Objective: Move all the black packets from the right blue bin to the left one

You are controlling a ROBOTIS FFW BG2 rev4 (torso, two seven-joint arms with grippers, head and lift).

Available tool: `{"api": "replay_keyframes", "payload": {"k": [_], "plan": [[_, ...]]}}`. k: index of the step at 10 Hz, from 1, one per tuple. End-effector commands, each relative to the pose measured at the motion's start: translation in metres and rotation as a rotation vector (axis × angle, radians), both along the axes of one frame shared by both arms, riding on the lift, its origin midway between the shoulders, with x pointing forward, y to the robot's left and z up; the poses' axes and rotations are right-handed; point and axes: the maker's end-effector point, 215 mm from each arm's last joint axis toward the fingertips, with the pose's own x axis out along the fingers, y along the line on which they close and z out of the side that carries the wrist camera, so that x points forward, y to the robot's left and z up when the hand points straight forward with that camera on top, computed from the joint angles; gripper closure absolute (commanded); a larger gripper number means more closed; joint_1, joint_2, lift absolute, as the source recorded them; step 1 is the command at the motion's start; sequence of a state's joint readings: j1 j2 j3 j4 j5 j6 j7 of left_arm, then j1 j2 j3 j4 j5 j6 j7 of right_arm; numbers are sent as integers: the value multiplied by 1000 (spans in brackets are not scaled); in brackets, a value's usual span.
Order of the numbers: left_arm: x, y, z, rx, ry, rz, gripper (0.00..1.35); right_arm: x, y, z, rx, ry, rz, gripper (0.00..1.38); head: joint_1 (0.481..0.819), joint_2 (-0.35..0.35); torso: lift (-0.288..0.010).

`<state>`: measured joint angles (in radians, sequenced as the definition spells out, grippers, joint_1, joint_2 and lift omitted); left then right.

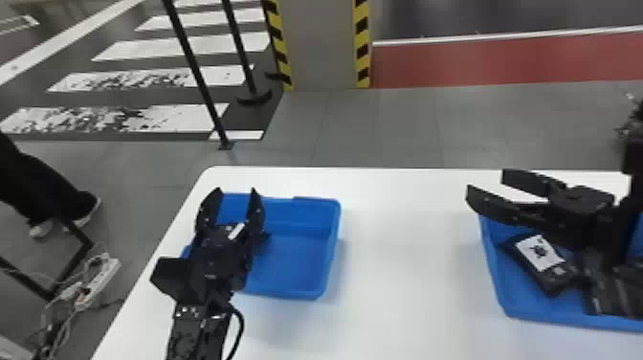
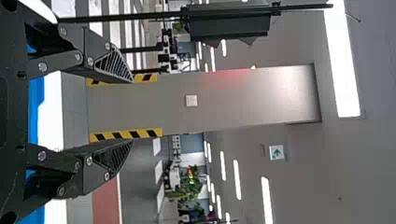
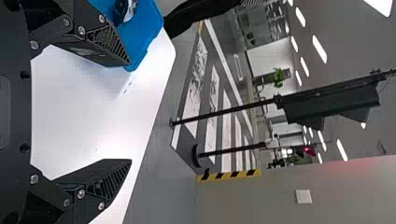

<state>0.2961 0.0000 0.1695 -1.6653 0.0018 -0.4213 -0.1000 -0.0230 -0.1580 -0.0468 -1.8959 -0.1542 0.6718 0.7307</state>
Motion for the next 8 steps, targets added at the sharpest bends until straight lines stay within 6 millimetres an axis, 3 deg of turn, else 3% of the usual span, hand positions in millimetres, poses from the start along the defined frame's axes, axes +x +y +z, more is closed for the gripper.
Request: {"api": "replay_keyframes", "payload": {"k": [1,3,5,8], "plan": [[1,-19,-4,-134,1,-57,85,-16,-26,-16,-43,33,-94,317,695,192,-110],[7,-46,-27,-280,72,-154,98,-24,-81,-34,-154,63,-244,321,695,112,-110],[10,-55,-37,-300,110,-188,98,-31,-128,-44,-273,98,-359,321,695,26,-110],[11,-59,-42,-307,132,-203,101,-32,-168,-79,-349,191,-427,317,695,-41,-110]]}}
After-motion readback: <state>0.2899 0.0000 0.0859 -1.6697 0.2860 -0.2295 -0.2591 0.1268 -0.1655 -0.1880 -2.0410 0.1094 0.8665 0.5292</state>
